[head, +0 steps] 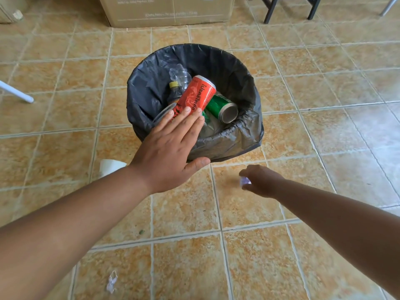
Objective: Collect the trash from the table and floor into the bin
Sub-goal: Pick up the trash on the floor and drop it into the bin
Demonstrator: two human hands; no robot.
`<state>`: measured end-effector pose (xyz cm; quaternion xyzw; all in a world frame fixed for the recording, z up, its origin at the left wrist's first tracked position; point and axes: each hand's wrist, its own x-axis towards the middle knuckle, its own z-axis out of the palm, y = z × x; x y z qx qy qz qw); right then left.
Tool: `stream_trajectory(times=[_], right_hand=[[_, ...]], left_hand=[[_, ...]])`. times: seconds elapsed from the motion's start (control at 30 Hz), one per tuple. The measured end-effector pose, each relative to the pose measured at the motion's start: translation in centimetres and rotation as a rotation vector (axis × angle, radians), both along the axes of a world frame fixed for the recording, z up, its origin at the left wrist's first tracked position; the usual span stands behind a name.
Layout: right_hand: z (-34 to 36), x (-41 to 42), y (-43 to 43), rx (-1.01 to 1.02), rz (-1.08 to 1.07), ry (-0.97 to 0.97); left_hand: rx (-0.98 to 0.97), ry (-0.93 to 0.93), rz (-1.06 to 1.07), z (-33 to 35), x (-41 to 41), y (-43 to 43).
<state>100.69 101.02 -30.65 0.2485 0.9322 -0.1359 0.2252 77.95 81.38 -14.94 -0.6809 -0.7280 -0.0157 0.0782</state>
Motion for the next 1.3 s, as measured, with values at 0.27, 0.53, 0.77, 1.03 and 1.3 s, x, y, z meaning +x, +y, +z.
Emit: stream_trajectory(times=[0.27, 0.53, 0.77, 1.03, 1.3], right_hand=[[9.4, -2.5, 7.0, 0.267, -0.524, 0.779], [19.3, -7.9, 1.9, 0.205, -0.232, 1.429], [16.3, -8.7, -2.9, 0.303, 0.047, 1.013], [14.3, -8.6, -2.2, 0.326, 0.105, 0.952], [13.9, -8.8, -2.0, 0.381, 0.180, 0.907]], left_hand=[[0.012, 0.009, -0.004, -0.1, 0.1, 0.0], [0.015, 0.014, -0.015, -0.2, -0.2, 0.0], [0.056, 0.006, -0.039, -0.5, -0.4, -0.2], [0.039, -0.002, -0.046, -0.5, -0.4, -0.3], [-0.017, -0.041, -0.042, 0.2, -0.7, -0.7]])
